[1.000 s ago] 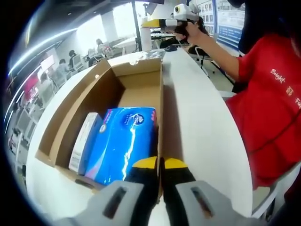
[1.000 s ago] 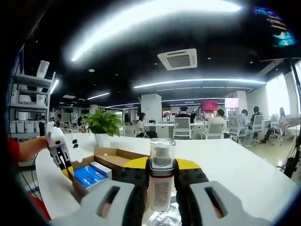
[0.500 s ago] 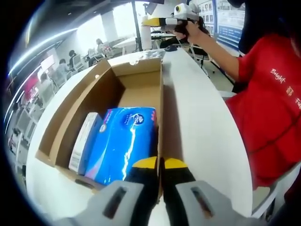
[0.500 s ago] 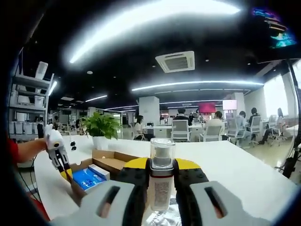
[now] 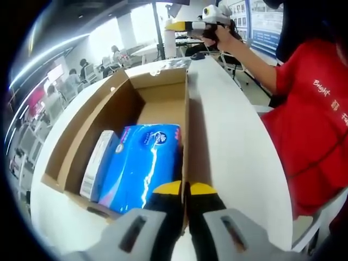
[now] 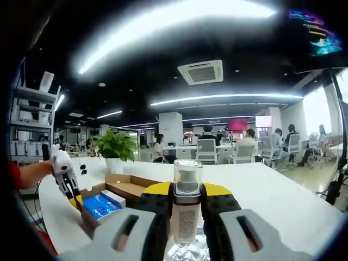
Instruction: Operate the shoe box by opening the lid, removing the specified soft item, and placing it in the target area until the item is outside and the box remains undamaged.
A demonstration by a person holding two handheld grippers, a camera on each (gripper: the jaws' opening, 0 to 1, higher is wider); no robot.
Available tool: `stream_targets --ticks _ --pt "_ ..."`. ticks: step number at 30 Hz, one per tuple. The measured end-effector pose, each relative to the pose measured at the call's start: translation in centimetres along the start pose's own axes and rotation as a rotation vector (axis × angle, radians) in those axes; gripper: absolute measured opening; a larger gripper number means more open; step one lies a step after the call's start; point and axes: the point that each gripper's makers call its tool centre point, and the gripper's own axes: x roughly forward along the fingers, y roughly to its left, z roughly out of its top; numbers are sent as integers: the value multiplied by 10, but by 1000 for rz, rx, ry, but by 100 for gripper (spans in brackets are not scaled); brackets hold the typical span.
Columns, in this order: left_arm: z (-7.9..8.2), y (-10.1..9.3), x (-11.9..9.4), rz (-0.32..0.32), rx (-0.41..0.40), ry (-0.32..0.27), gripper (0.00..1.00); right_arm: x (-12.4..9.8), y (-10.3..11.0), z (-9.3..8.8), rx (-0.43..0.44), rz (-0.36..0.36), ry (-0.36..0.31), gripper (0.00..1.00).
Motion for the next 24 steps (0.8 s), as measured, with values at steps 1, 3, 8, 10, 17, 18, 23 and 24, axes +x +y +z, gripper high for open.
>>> stream_targets --ticks 1,3,8,10,17,18,23,24 --pt "1 0 0 -1 0 1 2 0 -1 0 -1 -4 0 19" --pt "0 0 0 -3 -1 2 2 -1 -5 1 -1 -8 -2 19" --pt "-1 1 1 -3 -1 4 2 -4 -6 4 -3 -15 -13 19" --pt "-1 1 0 -3 6 2 2 -6 -9 4 -5 -19 -8 19" --pt "-2 1 0 -13 16 -3 1 -17 -46 11 -8 -95 -13 19" --pt "-2 2 0 -12 12 -2 1 -18 -54 12 -14 -116 -3 19" --pt "0 0 -2 -10 25 -4 1 -26 -75 19 -26 -169 2 19" --pt "1 -1 -2 -10 25 -2 1 -29 -84 17 -26 -189 10 19"
